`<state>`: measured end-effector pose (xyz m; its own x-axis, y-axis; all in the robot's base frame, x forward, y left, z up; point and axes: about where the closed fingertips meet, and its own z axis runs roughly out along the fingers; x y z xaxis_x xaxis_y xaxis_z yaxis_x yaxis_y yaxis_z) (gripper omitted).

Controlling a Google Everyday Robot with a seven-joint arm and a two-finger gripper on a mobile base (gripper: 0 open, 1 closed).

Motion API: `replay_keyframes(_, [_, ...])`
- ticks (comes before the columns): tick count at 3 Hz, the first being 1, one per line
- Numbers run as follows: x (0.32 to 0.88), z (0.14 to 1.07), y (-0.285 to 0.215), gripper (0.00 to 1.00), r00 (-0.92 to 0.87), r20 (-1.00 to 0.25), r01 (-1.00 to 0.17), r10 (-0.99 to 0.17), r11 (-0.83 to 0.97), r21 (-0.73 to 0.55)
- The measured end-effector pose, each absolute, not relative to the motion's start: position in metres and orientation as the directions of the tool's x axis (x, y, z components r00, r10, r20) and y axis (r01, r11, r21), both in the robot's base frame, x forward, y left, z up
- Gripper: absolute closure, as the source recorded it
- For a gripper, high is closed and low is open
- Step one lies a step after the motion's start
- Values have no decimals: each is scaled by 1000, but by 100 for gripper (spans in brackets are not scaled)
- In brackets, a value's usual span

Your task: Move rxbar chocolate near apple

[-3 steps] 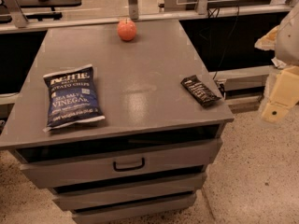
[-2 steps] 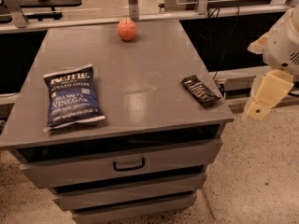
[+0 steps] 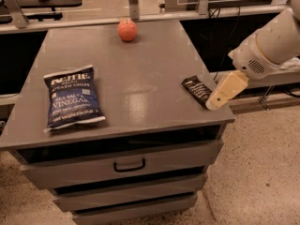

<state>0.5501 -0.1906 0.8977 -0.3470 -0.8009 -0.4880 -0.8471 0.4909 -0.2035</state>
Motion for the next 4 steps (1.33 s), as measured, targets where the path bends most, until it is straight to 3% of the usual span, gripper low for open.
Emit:
replay_keyframes(2, [597,857,-169,0,-450,-636,-761,-627,642,-94])
replay_keyframes(4, [608,831,-159,41,-485,-678,-724,-552,688,-43])
